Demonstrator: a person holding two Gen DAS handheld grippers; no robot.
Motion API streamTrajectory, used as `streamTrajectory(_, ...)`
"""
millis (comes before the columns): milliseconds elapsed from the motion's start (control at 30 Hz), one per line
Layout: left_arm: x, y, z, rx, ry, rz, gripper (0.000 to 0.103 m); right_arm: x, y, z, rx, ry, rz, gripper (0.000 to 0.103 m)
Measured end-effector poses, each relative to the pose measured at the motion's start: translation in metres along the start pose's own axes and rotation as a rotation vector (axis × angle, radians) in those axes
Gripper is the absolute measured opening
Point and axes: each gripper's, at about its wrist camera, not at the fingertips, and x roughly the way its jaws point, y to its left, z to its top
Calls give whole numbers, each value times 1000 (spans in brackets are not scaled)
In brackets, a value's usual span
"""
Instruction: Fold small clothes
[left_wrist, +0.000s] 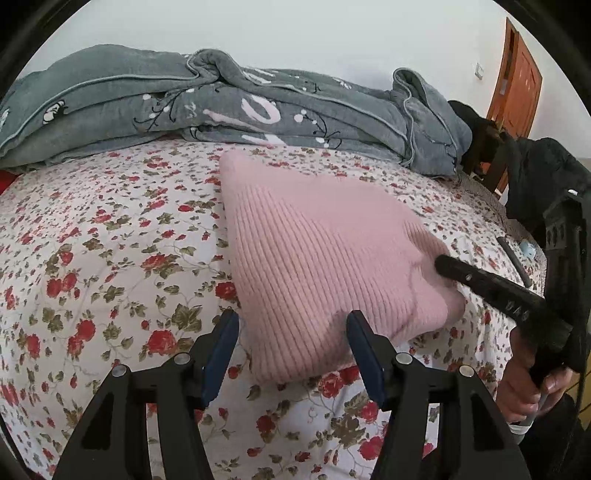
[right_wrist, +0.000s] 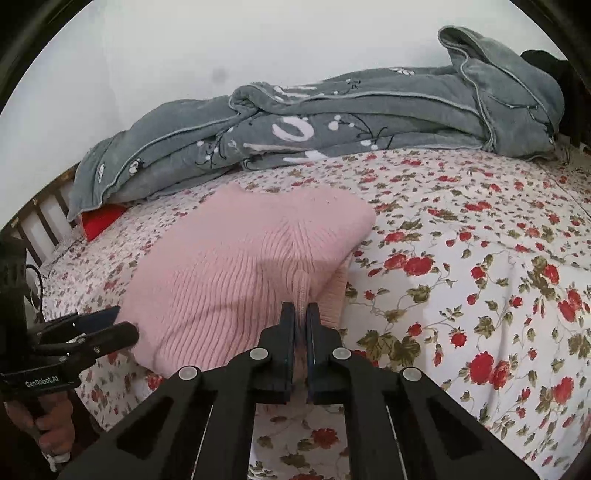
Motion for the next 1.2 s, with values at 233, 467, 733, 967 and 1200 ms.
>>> streamTrajectory(233,-5,4,-2,-17,1,12,59,23,-9,-8,27,105,-42,6)
streamTrajectory(467,-21,6,7,-83,-1,12,59,-9,-4,10,17,107,-110,22)
streamTrajectory(733,-51,-19,29,-83,-3,51,63,-61,16,34,-48,105,-232,37)
streamTrajectory(967,-84,-49,34,-58,-42,145,68,-108,25,40,-58,89,-259,55)
streamTrajectory(1200,-102,-65,31,-47,-55,160,74,-135,23,40,-64,45,-295,81)
